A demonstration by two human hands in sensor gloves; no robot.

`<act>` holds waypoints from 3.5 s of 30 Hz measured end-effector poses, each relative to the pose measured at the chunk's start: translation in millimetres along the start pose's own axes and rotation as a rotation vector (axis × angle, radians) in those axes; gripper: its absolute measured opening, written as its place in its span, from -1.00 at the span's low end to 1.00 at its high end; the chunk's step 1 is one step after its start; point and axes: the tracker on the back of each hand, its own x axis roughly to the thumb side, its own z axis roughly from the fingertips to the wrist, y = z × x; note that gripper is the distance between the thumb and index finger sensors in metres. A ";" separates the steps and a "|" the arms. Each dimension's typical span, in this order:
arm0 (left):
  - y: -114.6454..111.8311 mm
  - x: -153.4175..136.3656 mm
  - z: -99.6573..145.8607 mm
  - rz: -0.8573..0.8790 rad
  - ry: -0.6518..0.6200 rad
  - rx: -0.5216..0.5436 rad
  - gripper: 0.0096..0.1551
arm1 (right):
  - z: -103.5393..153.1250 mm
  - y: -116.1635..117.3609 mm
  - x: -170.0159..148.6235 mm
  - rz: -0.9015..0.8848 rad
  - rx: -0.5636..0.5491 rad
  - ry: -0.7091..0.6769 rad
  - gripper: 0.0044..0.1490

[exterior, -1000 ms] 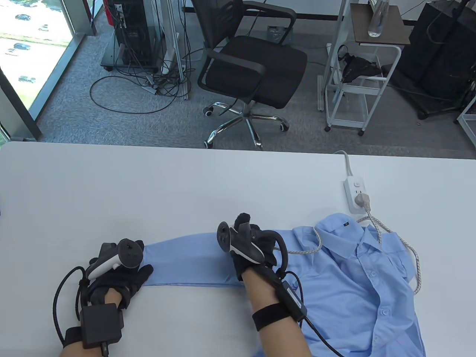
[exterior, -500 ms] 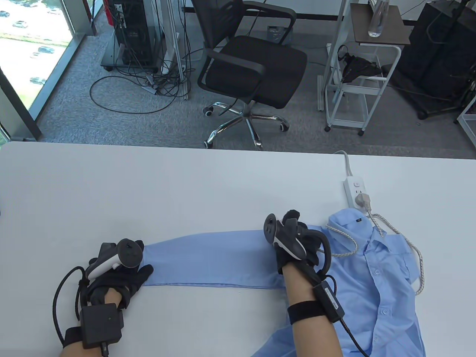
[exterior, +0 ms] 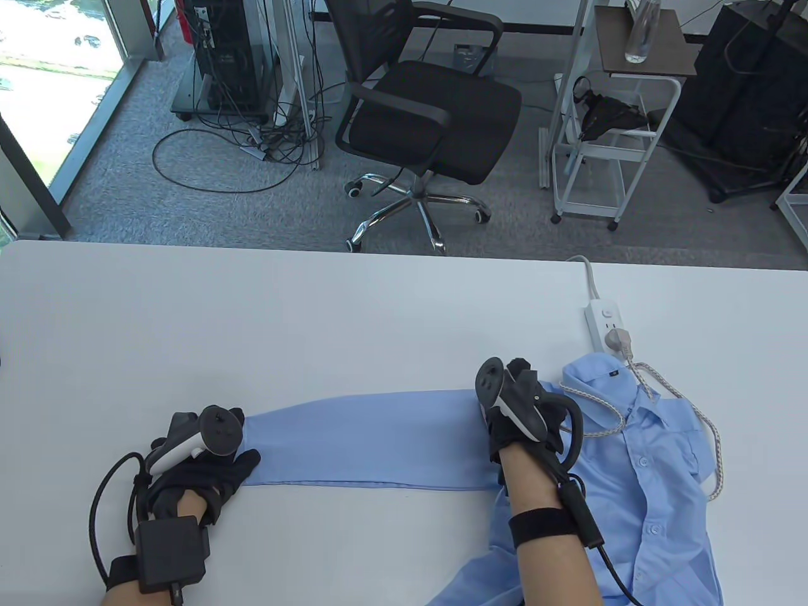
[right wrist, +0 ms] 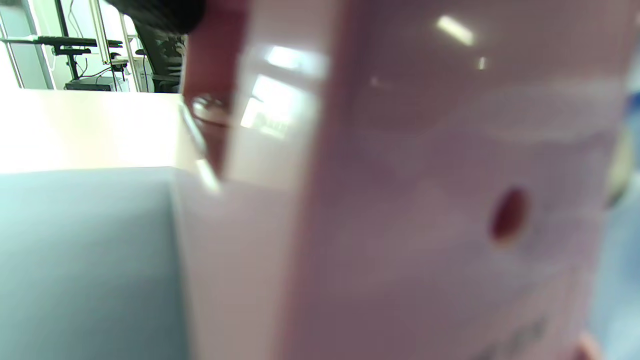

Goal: Iron long-sleeve shirt with electric iron on table

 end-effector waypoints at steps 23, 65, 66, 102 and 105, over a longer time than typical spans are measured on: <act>0.1 0.3 -0.7 -0.024 -0.015 -0.008 0.05 | -14.0 -80.6 -8.9 -0.334 0.035 -0.109 -0.16; 4.1 -0.3 2.5 -0.040 0.024 0.013 0.05 | -7.9 -91.1 -81.3 -0.674 -0.477 -0.126 -0.15; 4.0 -2.6 3.5 -0.034 0.030 0.015 0.05 | -9.8 -100.3 -93.5 -0.682 -0.489 -0.095 -0.20; 33.4 -41.5 21.9 -0.198 0.367 0.309 0.01 | -179.2 -7.1 -147.6 -0.110 0.153 0.159 -0.15; 34.5 -41.1 23.0 -0.201 0.366 0.313 0.01 | -181.5 -8.5 -149.5 -0.119 0.170 0.176 -0.14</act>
